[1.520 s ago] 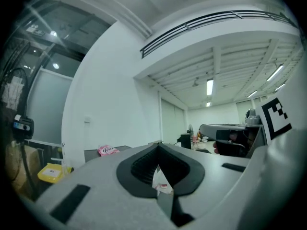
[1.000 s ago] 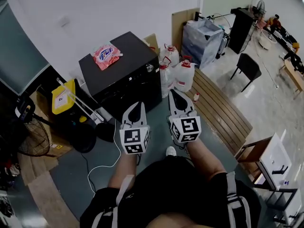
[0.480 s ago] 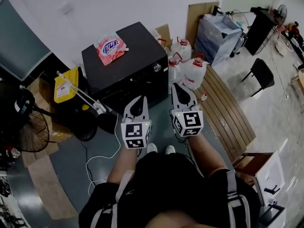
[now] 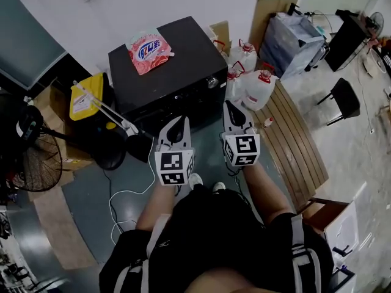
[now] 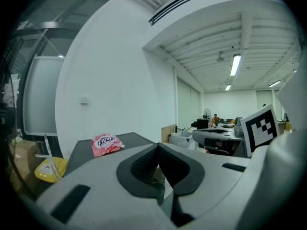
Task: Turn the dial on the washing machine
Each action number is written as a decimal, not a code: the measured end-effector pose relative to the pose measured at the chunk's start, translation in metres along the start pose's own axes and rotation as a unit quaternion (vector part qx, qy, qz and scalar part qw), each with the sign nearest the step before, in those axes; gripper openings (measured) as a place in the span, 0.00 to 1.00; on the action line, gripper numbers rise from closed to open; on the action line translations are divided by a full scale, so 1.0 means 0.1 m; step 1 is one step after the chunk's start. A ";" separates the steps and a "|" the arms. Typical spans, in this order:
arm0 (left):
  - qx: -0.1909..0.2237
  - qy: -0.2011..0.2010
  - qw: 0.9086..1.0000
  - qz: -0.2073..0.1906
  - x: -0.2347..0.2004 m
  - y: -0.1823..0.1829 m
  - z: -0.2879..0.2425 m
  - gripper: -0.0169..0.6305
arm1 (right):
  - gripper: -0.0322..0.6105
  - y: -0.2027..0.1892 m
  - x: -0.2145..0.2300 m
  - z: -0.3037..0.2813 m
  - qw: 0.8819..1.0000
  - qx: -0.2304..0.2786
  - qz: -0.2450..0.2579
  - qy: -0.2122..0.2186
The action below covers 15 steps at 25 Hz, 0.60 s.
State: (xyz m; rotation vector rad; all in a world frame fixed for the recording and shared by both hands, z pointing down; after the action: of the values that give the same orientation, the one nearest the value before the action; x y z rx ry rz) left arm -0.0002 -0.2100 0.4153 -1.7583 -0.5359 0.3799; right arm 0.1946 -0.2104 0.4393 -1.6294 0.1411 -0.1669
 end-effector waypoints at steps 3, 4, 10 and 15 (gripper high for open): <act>-0.005 0.006 1.000 0.002 -0.10 -0.02 -0.03 0.02 | 0.06 -0.11 0.02 -0.17 1.000 -0.010 0.011 -0.002; -0.007 0.007 1.000 0.003 -0.14 -0.03 -0.03 0.02 | 0.07 -0.15 0.03 -0.23 1.000 -0.013 0.015 -0.001; -0.019 0.031 0.999 0.012 -0.39 -0.13 0.01 0.02 | 0.24 -0.52 0.05 -0.67 0.996 -0.080 0.030 0.024; -0.029 0.052 0.998 0.016 -0.54 -0.18 0.03 0.02 | 0.32 -0.86 0.10 -1.04 0.987 -0.138 0.078 0.030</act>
State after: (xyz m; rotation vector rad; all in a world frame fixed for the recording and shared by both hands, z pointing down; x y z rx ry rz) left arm -0.0500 -0.2329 0.4309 -1.8325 -0.4490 0.2963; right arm 0.1836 -0.3089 0.5323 -1.8810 0.3505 -0.0790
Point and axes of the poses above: the fingertips, and each gripper's own axes: z backward along the fingers, x to its right, y out of its top, the point moved 8 cm from there along z, backward along the fingers, and after that the axes turned 2 degrees about y, right-handed, at the moved point
